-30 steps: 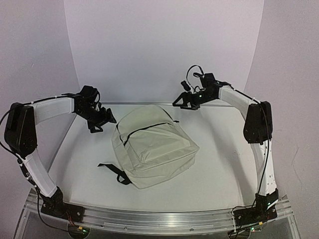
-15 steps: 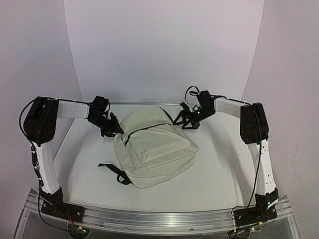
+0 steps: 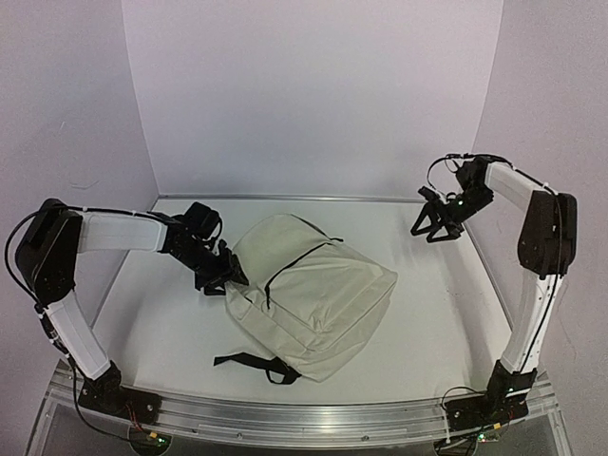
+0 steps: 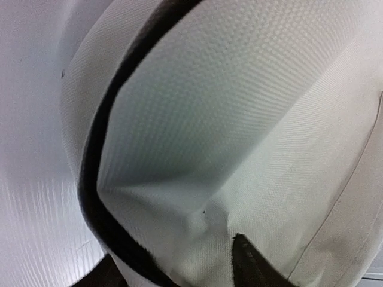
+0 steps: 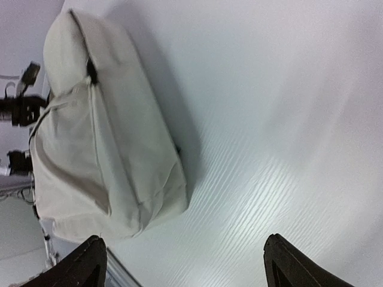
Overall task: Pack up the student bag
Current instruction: Adjust the student bag at the center of the board.
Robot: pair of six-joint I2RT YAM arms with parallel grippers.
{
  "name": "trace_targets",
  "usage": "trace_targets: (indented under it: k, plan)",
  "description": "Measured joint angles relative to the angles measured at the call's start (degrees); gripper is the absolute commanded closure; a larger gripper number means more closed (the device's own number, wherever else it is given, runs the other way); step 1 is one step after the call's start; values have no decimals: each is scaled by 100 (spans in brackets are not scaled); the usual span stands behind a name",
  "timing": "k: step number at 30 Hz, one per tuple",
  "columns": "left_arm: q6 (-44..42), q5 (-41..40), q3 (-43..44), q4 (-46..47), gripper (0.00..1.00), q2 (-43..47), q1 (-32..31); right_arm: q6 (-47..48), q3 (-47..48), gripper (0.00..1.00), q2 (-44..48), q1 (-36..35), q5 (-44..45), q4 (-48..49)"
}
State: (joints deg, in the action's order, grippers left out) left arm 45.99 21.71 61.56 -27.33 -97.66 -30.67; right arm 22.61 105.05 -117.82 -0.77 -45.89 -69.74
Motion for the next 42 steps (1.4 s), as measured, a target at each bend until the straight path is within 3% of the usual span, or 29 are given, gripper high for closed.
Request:
trace_targets:
  k: [7, 15, 17, 21, 23, 26, 29, 32, 35, 37, 40, 42]
  plan:
    - [-791, -269, 2192, -1308, 30, -625, 157, 335, -732, 18, -35, -417, -315, -498]
    - [-1467, -583, 4093, -1645, 27, -1883, 508, 370, -986, 31, -563, -712, -845, -602]
    - [-1597, -600, 4338, -1699, 27, -2113, 583, 396, -1049, 44, -704, -789, -915, -601]
    - [-1835, -598, 4768, -1837, 31, -2541, 697, 427, -1053, 88, -816, -915, -1016, -635]
    - [-1937, -555, 4796, -1869, 38, -2666, 739, 394, -901, 100, -857, -939, -1062, -731]
    - [-2044, -372, 4709, -1888, 58, -2726, 754, 299, -539, 100, -925, -965, -1002, -831]
    - [-2102, 14, 4391, -1772, 90, -2706, 741, 269, 49, 100, -1090, -944, -738, -877]
    - [-2039, 387, 3684, -1484, 100, -2539, 734, 197, 1058, 100, -1497, -921, -407, -937]
    - [-1937, 652, 2671, -1096, 100, -1985, 675, -146, 2437, 100, -2155, -916, -46, -828]
    - [-1731, 858, 2006, -884, 92, -1442, 523, -470, 3300, 98, -2598, -943, 116, -427]
    - [-1477, 1158, 1431, -690, 62, -715, -5, -869, 4339, 47, -3130, -1092, 383, 272]
    - [-1267, 1418, 1322, -647, 43, -399, -392, -1092, 4565, 27, -3227, -1212, 595, 930]
